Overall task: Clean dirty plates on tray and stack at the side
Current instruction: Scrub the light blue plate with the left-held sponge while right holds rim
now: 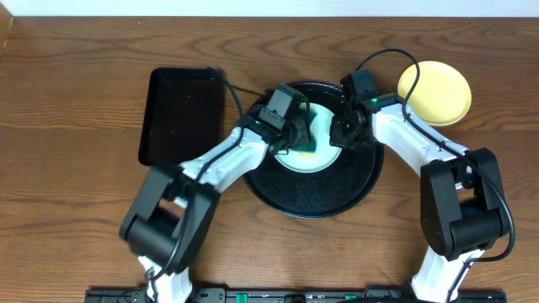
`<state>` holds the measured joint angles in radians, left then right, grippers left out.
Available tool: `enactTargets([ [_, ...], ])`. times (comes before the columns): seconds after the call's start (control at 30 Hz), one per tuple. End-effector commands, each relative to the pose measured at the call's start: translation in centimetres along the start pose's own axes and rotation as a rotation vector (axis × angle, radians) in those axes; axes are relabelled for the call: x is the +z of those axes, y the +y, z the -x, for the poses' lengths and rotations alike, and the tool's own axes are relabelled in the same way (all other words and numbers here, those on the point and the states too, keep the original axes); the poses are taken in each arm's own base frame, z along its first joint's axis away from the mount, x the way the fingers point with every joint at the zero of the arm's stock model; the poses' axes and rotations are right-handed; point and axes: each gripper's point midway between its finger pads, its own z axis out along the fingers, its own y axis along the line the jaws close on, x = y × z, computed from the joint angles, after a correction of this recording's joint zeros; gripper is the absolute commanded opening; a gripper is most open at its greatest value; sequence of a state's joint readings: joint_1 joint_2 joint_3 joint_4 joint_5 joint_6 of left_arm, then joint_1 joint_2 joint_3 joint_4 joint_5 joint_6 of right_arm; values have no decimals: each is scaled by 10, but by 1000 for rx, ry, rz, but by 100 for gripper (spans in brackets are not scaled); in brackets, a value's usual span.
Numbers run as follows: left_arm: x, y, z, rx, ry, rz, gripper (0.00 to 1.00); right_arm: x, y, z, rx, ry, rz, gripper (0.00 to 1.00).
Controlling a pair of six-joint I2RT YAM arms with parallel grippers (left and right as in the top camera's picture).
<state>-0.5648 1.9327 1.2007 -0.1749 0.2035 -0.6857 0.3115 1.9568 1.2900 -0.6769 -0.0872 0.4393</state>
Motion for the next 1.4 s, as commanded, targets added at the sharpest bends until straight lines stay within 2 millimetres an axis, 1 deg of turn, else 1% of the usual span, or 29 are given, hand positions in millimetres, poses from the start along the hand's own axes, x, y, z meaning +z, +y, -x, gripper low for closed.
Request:
enactTargets([
  [0.0, 15, 11, -6, -63, 18, 27, 8, 4, -1, -2, -6, 11, -12, 1],
  [0.1, 28, 18, -9, -60, 26, 39, 8, 4, -1, -2, -6, 11, -13, 1],
  [0.17, 34, 27, -9, -51, 20, 71, 8, 4, -1, -2, -6, 11, -13, 1],
  [0.27, 35, 40, -5, 5, -12, 134, 8, 4, -1, -2, -6, 11, -13, 1],
  [0.3, 34, 47, -1, 12, -37, 177, 8, 4, -1, -2, -6, 11, -13, 1],
  [0.4, 26, 68, 13, 18, -121, 301, 8, 4, -1, -2, -6, 11, -13, 1],
  [0.5, 10, 88, 33, 54, -232, 439, 8, 4, -2, -3, -5, 14, -15, 1],
  [0.57, -4, 91, 48, 109, -299, 504, 8, 4, -2, -4, -5, 19, -17, 1],
  [0.63, -23, 92, 66, 146, -379, 568, 8, 4, -3, -5, -5, 22, -19, 1],
  [0.73, -48, 83, 88, 178, -480, 600, 8, 4, -3, -5, -8, 21, -18, 1],
  [0.83, -66, 64, 106, 213, -549, 557, 8, 4, -3, -5, -8, 22, -18, 1],
  [0.93, -80, 48, 113, 205, -588, 495, 8, 4, -3, -6, -8, 25, -20, 1],
  [1.0, -80, 37, 111, 209, -567, 430, 8, 4, -4, -7, -8, 29, -21, 1],
  [1.1, -64, 7, 92, 234, -442, 232, 8, 4, -4, -7, -7, 29, -21, 1],
  [1.2, -45, -25, 57, 173, -253, -7, 8, 4, -3, -6, -8, 24, -19, 1],
  [1.23, -41, -33, 45, 147, -194, -71, 8, 4, -3, -6, -8, 24, -19, 1],
  [1.3, -35, -45, 26, 103, -95, -157, 8, 4, -3, -6, -8, 24, -19, 1],
  [1.37, -27, -47, 12, 94, -32, -182, 8, 4, -3, -6, -8, 24, -19, 1],
])
